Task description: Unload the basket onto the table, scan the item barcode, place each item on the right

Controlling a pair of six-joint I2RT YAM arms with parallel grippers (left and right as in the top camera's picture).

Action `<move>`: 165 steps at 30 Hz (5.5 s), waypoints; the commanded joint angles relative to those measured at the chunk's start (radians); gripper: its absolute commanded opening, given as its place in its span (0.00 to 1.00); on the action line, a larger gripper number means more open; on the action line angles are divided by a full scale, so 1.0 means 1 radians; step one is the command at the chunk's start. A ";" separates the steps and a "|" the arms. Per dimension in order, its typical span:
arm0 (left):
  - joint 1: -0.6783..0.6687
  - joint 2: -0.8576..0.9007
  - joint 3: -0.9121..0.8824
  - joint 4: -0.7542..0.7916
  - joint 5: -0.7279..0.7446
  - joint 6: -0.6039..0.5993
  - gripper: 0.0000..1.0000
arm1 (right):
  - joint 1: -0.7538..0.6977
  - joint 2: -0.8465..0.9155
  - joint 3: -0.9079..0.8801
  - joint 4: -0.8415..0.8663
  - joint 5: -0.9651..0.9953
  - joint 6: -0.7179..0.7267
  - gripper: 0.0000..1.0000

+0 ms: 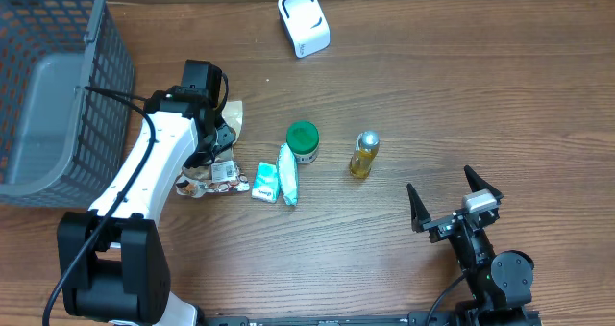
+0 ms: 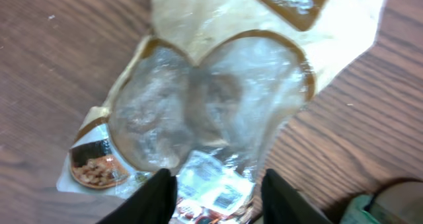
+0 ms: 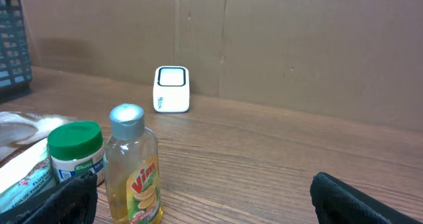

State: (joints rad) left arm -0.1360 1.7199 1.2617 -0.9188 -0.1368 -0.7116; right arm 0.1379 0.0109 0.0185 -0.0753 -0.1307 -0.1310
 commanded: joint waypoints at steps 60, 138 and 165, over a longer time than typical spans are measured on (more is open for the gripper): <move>0.005 0.003 0.357 -0.192 0.078 0.454 1.00 | -0.003 -0.008 -0.011 0.003 -0.002 -0.001 1.00; 0.005 0.003 0.357 -0.192 0.079 0.454 1.00 | -0.003 1.177 1.454 -1.267 -0.510 0.292 1.00; 0.005 0.003 0.357 -0.192 0.078 0.454 1.00 | 0.268 1.624 1.454 -1.066 0.185 0.734 1.00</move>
State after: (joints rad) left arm -0.1360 1.7206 1.6028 -1.1107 -0.0635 -0.2771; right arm 0.3859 1.6150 1.4475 -1.1492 -0.0341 0.5800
